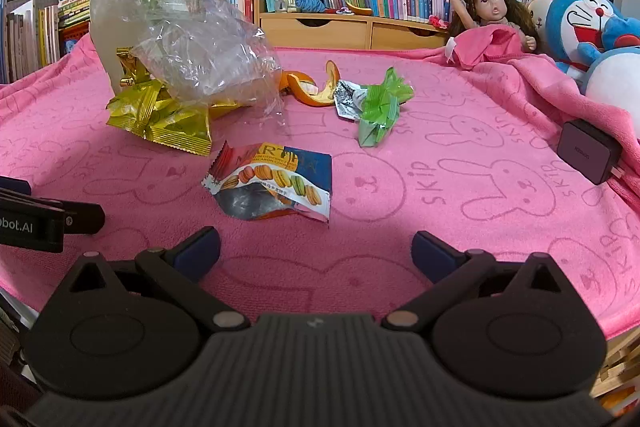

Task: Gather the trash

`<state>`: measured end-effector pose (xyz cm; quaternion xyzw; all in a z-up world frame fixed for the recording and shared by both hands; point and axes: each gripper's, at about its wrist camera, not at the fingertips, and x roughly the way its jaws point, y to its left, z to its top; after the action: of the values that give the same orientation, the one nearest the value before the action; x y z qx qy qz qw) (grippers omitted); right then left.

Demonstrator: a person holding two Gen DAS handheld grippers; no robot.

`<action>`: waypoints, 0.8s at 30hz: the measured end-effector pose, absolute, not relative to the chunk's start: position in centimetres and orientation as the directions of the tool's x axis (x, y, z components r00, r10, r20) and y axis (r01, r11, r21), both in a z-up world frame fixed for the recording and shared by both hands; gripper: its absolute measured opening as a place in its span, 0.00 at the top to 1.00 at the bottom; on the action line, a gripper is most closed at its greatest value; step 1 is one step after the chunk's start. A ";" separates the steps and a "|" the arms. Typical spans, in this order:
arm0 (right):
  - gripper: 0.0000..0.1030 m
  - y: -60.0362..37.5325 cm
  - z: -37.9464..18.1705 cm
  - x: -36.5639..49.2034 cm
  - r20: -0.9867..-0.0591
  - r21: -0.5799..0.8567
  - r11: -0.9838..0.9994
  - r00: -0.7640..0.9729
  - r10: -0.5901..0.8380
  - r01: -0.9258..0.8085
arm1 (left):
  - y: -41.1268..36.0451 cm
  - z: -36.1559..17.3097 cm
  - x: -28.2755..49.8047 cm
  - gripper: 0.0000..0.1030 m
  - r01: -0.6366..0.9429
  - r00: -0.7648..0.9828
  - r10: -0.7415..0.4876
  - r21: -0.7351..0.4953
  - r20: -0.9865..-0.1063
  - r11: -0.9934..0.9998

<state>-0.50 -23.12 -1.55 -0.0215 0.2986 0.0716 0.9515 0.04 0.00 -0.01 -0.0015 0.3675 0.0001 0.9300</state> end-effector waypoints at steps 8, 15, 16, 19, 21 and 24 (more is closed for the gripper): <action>0.00 -23.1 -1.5 -0.4 -0.575 0.002 0.989 0.809 0.123 -0.149 | 0.0 0.0 0.1 0.00 -0.001 0.729 -0.001 -0.002 -0.684 1.000; 0.00 -23.1 -1.5 -0.4 -0.578 0.001 0.989 0.806 0.123 -0.149 | 0.0 0.0 0.1 0.00 -0.001 0.729 -0.001 -0.003 -0.684 1.000; 0.00 -23.1 -1.5 -0.4 -0.579 0.001 0.989 0.806 0.123 -0.150 | 0.0 0.0 0.1 0.00 -0.002 0.729 -0.001 -0.003 -0.684 1.000; 0.00 -23.1 -1.5 -0.4 -0.580 0.001 0.989 0.806 0.123 -0.150 | 0.0 0.0 0.1 0.00 -0.001 0.729 -0.001 -0.002 -0.684 1.000; 0.00 -23.1 -1.5 -0.4 -0.580 0.001 0.989 0.806 0.123 -0.149 | 0.0 0.0 0.1 0.00 -0.001 0.729 -0.001 -0.003 -0.684 1.000; 0.00 -23.1 -1.5 -0.4 -0.580 0.001 0.989 0.806 0.122 -0.149 | 0.0 0.0 0.1 0.00 -0.001 0.729 -0.001 -0.002 -0.684 1.000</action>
<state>-0.40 -23.08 -1.50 -0.0222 0.3035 0.0716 0.9499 0.06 0.00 -0.01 -0.0014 0.3680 0.0002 0.9298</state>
